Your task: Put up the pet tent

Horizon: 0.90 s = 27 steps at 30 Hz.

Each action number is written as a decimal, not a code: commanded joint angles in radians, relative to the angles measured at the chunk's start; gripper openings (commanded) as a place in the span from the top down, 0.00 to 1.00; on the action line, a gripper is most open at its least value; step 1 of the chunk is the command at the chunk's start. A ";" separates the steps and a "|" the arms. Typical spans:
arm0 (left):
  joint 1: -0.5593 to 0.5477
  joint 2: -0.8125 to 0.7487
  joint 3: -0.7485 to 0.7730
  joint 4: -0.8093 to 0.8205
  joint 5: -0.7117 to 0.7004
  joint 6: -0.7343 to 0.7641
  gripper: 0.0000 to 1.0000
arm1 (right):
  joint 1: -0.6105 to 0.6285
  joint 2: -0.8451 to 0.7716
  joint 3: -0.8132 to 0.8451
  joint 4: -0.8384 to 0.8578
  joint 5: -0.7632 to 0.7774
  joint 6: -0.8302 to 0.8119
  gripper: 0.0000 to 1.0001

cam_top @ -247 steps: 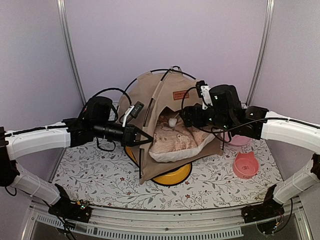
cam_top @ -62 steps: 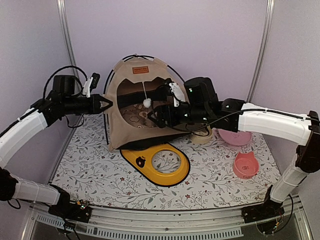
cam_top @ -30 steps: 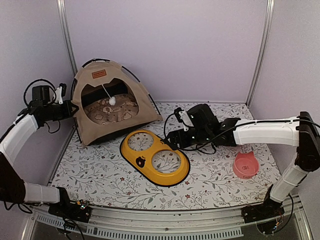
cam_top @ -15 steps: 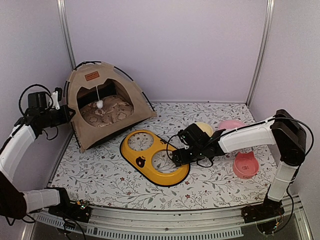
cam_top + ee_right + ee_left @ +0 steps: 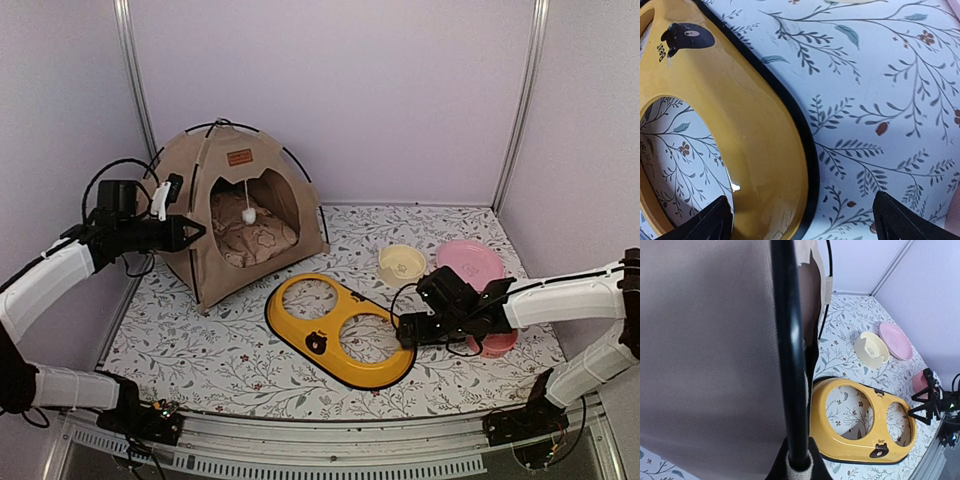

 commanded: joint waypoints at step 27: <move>-0.126 -0.254 -0.038 -0.086 -0.470 -0.227 0.40 | -0.064 -0.114 0.150 0.060 -0.054 -0.031 0.01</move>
